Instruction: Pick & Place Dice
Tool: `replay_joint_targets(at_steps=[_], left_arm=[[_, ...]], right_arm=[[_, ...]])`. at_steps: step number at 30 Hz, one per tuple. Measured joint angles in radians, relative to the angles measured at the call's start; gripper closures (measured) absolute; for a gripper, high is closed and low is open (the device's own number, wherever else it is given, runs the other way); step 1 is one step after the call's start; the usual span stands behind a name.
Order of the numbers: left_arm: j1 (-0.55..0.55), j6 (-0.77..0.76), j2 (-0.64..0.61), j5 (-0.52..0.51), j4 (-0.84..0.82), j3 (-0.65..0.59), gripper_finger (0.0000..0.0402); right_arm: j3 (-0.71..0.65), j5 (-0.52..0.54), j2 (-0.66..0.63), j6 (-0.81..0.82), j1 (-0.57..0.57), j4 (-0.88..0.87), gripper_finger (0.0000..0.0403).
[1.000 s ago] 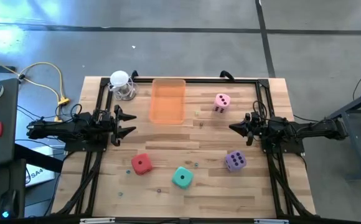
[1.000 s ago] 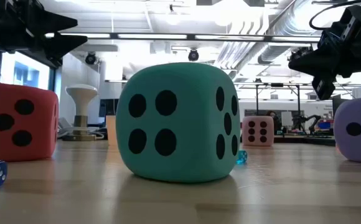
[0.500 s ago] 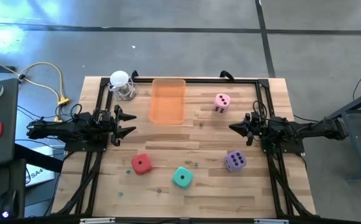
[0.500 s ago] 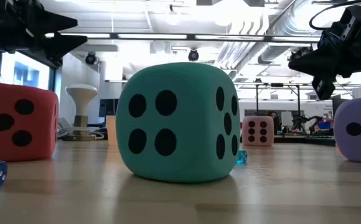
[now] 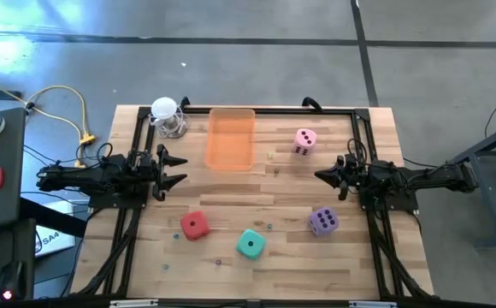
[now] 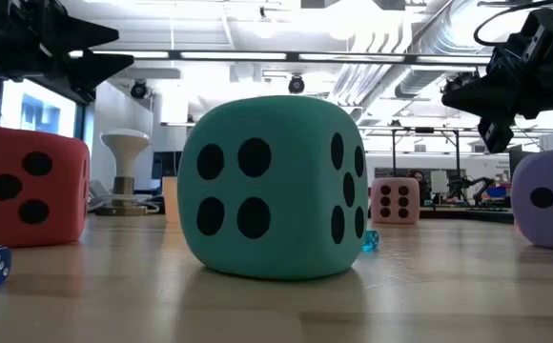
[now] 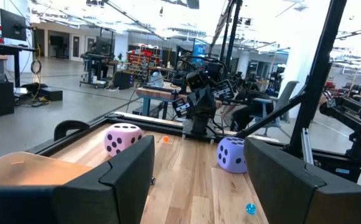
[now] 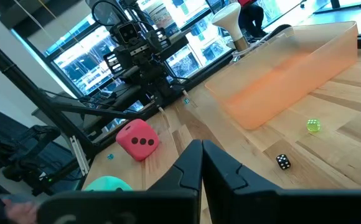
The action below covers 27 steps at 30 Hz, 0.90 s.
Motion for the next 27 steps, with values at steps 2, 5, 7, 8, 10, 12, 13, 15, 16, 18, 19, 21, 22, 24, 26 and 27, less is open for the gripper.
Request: replay_joint_targets(at_steps=[2,5,7,8,10,12,13,15,16,18,19,21,22,24,26,27], left_arm=[[0.000,0.000,0.000,0.000,0.000,0.000,0.0161],[0.000,0.000,0.000,0.000,0.000,0.000,0.0161],[0.000,0.000,0.000,0.000,0.000,0.000,0.0161],[0.000,0.000,0.000,0.000,0.000,0.000,0.0161],[0.000,-0.009,0.000,0.000,0.002,0.000,0.0161],[0.000,-0.046,0.000,0.000,0.005,0.000,0.0161],[0.000,-0.063,0.000,0.000,0.006,0.000,0.0161],[0.000,-0.081,0.000,0.000,0.007,0.000,0.0161],[0.000,-0.086,0.000,0.000,0.008,0.000,0.0161],[0.000,-0.102,0.000,0.000,0.018,0.000,0.0161],[0.000,-0.112,0.000,0.000,0.020,0.000,0.0161],[0.000,-0.127,0.000,0.000,0.022,0.000,0.0161],[0.000,-0.134,0.000,0.000,0.022,0.000,0.0161],[0.000,-0.142,0.000,0.000,0.022,0.000,0.0161],[0.000,-0.163,0.000,0.000,0.023,0.000,0.0161],[0.000,-0.177,0.000,0.000,0.024,0.000,0.0161]], right_arm=[[0.000,0.000,0.000,0.000,0.000,0.000,0.0401],[0.000,0.000,0.000,-0.035,0.000,0.000,0.0401],[0.000,0.004,0.000,-0.102,-0.001,0.002,0.0401],[0.000,0.003,0.000,-0.110,-0.001,0.004,0.0401],[0.000,-0.005,0.000,-0.073,-0.001,0.008,0.0401],[0.000,0.003,0.000,-0.051,-0.001,0.010,0.0401],[0.000,0.015,0.000,-0.066,-0.001,0.016,0.0401],[0.000,0.034,0.000,-0.121,-0.001,0.030,0.0401],[0.000,0.034,0.000,-0.144,-0.001,0.035,0.0401],[0.000,0.029,0.000,-0.187,-0.001,0.066,0.0401],[0.000,0.021,0.000,-0.214,-0.001,0.096,0.0401],[0.005,-0.007,0.000,-0.276,-0.001,0.161,0.0401],[0.010,-0.021,0.000,-0.306,0.002,0.189,0.0401],[0.036,-0.040,0.005,-0.371,0.014,0.255,0.0401],[0.084,-0.049,0.037,-0.430,0.034,0.296,0.0401],[0.111,-0.049,0.061,-0.445,0.044,0.285,0.0401]])
